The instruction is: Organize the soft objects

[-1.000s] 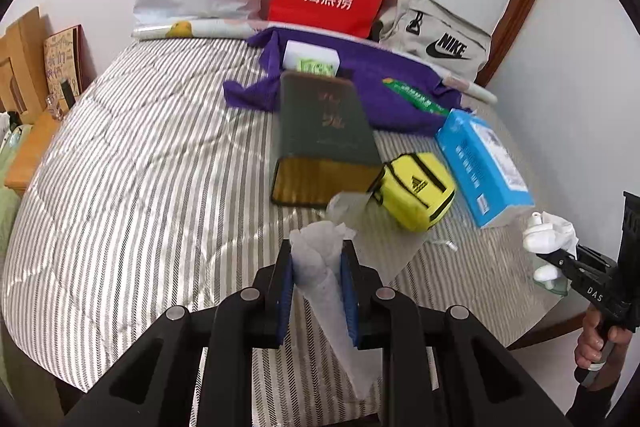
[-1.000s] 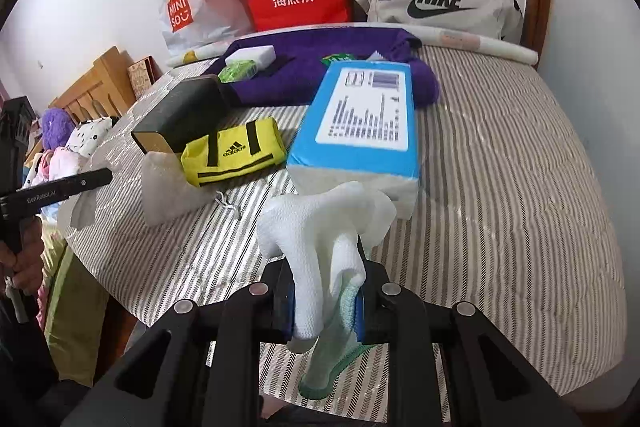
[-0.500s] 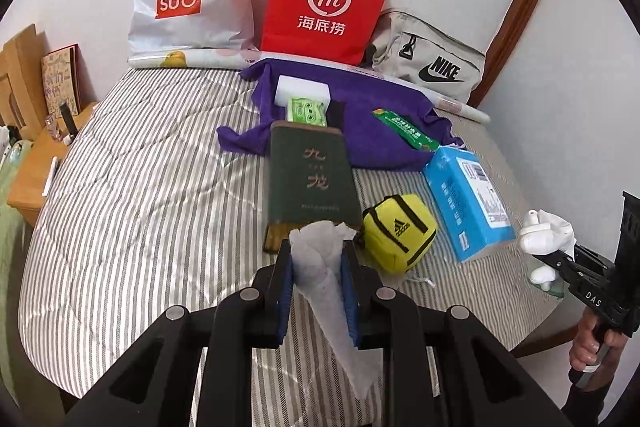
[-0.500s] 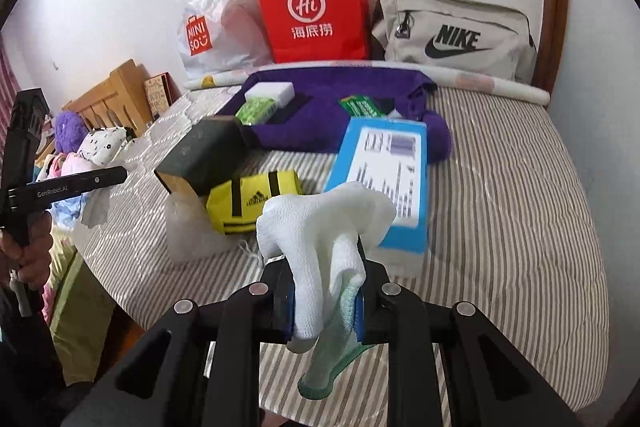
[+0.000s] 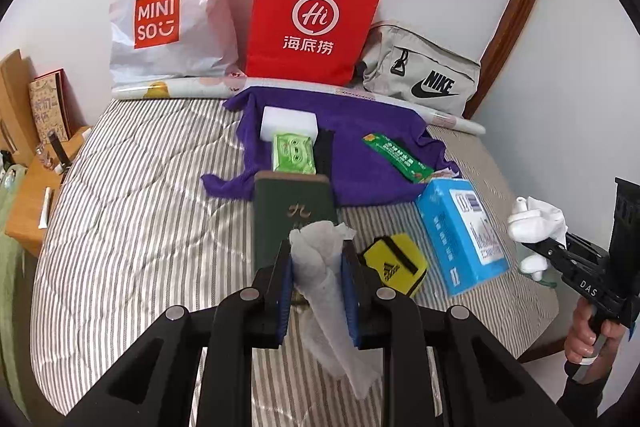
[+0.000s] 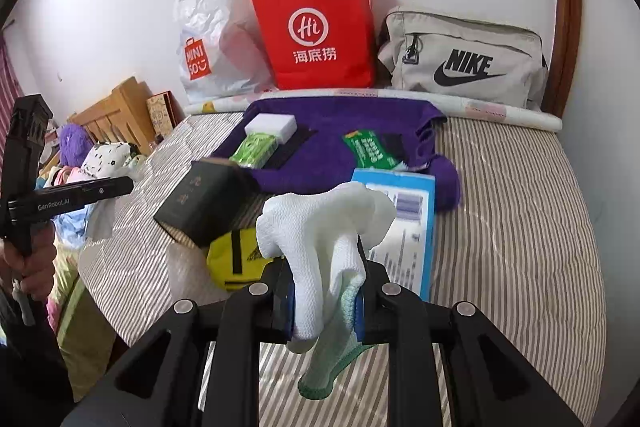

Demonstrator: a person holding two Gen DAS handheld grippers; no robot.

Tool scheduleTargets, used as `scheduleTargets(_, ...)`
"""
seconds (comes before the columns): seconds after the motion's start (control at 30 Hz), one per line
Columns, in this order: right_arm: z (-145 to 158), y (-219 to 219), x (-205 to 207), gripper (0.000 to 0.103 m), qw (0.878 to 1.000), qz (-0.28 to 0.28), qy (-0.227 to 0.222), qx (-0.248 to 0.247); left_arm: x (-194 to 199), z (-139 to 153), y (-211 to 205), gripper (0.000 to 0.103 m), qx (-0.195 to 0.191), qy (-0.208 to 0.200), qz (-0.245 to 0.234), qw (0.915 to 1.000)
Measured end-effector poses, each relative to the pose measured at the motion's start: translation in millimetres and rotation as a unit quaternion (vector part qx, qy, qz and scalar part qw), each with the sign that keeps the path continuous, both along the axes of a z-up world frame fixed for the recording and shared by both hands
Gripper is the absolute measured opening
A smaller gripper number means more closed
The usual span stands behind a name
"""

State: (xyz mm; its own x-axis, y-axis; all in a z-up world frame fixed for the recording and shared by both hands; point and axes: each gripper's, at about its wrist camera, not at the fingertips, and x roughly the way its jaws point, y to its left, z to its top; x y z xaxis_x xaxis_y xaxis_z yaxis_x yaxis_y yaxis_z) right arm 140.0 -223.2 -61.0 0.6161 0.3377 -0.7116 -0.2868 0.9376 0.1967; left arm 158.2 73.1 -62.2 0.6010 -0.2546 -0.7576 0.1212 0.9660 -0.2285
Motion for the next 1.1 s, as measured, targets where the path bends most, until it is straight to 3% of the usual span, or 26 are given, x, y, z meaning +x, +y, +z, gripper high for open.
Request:
scheduleTargets(0.47, 12, 2, 67, 0.021, 1.000, 0.010, -0.015, 0.009, 52, 0, -14, 0.022, -0.001, 0.020, -0.006, 0.9998)
scheduleTargets(0.6, 5, 2, 90, 0.022, 1.000, 0.009, -0.005, 0.010, 69, -3, -15, 0.022, -0.020, 0.019, -0.011, 0.9996)
scheduleTargets(1.1, -26, 0, 164, 0.022, 1.000, 0.001, 0.028, -0.003, 128, -18, -18, 0.022, -0.025, 0.029, -0.016, 0.9992)
